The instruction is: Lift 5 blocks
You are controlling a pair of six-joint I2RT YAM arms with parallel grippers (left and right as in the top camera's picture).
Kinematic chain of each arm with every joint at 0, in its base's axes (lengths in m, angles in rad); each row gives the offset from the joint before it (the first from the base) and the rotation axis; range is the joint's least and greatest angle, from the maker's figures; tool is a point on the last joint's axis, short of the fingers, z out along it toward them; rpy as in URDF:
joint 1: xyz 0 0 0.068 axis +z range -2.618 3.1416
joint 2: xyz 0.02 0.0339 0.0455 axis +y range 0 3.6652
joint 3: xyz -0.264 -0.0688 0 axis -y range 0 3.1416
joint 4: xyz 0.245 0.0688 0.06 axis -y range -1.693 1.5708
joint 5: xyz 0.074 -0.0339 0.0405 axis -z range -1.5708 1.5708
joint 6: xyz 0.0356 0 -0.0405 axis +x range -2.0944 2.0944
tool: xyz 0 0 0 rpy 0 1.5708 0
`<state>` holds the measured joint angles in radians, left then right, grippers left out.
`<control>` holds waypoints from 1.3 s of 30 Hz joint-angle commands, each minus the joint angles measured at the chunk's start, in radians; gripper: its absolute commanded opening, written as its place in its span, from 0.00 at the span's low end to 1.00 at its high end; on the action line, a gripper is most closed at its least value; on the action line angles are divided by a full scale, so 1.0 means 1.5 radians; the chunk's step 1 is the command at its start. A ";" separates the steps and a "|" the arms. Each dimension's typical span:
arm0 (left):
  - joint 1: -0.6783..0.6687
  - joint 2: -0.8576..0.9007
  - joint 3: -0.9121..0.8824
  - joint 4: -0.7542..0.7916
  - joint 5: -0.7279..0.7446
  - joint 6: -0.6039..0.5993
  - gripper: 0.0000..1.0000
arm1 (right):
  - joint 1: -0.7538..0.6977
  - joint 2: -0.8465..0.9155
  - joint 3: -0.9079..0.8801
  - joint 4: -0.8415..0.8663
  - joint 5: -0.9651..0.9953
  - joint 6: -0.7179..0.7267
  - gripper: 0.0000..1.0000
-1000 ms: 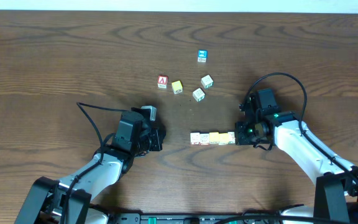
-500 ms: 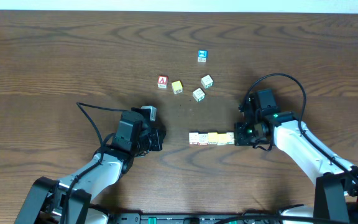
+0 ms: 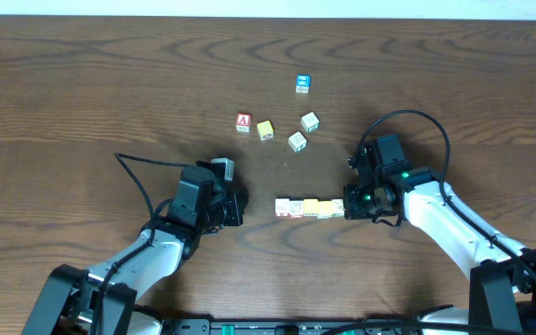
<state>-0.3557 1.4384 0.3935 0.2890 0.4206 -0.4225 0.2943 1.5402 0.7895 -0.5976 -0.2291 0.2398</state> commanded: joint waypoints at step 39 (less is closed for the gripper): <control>-0.003 0.003 0.013 0.013 0.009 0.006 0.07 | 0.027 0.003 -0.023 -0.024 0.068 0.025 0.01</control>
<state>-0.3557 1.4384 0.3935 0.3115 0.4206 -0.4187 0.3248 1.5402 0.7605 -0.6155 -0.1093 0.2607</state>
